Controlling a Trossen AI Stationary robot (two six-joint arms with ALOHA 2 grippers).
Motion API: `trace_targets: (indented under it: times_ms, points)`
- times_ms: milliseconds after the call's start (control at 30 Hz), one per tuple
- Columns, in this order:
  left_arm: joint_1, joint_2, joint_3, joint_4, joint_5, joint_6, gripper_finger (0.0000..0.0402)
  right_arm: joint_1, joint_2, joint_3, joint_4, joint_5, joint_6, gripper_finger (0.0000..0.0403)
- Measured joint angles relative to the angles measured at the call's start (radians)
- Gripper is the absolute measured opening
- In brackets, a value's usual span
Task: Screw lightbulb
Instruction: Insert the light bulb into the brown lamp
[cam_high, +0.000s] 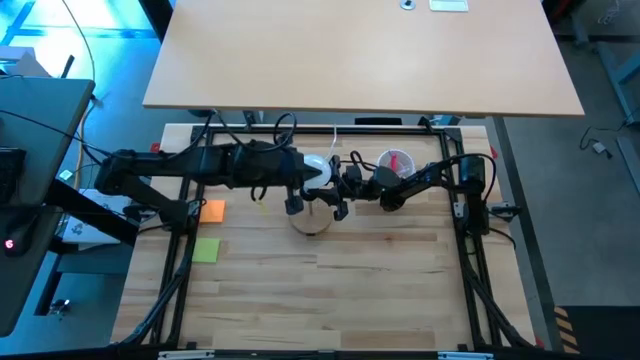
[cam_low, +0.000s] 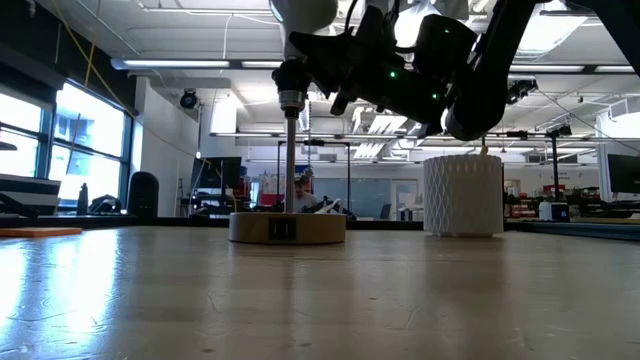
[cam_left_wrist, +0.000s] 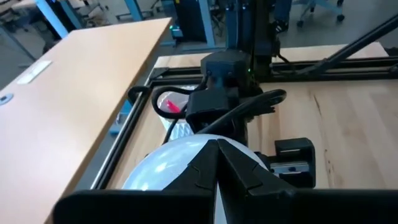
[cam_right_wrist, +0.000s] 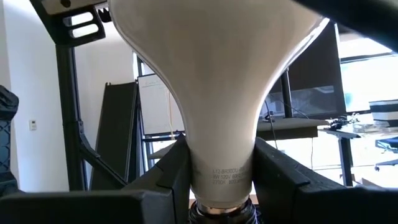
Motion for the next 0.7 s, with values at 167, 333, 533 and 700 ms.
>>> trace_targets:
  times_ms: [167,333,533,700]
  points:
    - [-0.034,-0.011,-0.003,-0.022,-0.090,-0.029,0.0000,0.000,-0.005,-0.002,-0.016,0.009,0.024,0.0168]
    - [-0.053,-0.023,-0.005,-0.047,-0.109,-0.050,0.0000,-0.003,-0.043,-0.008,-0.054,0.008,0.038,0.0196]
    - [-0.074,-0.021,-0.006,-0.045,-0.136,-0.062,0.0000,-0.006,-0.107,-0.008,-0.152,0.002,0.028,0.0186]
    - [-0.092,-0.028,-0.007,-0.048,-0.240,-0.062,0.0000,-0.007,-0.160,-0.008,-0.242,0.008,0.008,0.0184]
